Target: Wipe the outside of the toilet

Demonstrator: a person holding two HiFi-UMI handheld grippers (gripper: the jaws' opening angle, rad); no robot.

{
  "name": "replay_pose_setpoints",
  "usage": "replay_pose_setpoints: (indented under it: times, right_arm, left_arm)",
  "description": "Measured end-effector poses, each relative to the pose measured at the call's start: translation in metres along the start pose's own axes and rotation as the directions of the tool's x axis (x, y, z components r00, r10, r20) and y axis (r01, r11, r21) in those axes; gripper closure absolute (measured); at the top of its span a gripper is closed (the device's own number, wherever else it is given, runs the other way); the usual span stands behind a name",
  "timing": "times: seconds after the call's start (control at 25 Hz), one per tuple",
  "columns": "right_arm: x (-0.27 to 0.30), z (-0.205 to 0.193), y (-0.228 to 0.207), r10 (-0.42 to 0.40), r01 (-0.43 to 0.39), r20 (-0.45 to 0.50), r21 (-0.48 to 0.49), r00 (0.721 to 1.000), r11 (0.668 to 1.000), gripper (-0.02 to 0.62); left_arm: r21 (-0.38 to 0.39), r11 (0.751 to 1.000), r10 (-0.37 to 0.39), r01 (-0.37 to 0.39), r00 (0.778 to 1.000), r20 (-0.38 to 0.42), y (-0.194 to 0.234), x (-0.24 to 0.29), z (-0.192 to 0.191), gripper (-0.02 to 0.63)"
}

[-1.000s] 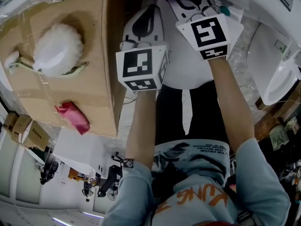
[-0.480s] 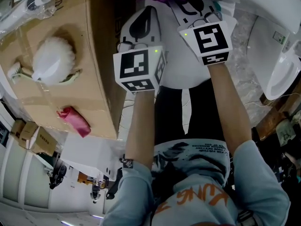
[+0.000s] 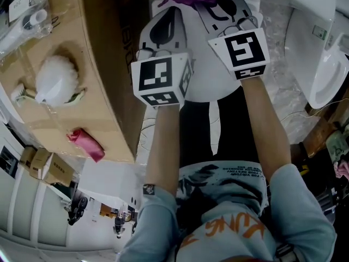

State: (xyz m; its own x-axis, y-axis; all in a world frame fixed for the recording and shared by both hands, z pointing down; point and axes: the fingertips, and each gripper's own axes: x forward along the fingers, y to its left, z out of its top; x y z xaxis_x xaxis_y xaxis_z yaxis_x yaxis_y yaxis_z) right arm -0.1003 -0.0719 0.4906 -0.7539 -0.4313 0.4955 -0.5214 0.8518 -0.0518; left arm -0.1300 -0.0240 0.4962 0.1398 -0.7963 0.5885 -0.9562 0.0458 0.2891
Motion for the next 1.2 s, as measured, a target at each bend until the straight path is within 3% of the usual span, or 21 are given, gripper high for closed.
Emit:
replay_pose_setpoints:
  times: [1.2]
  right_arm:
    - [-0.106,-0.049,-0.111,-0.141,0.142,-0.007,0.085,0.99,0.986,0.52]
  left_arm:
    - [0.085,0.99,-0.112,0.117,0.992,-0.064,-0.133,0.052,-0.008,0.581]
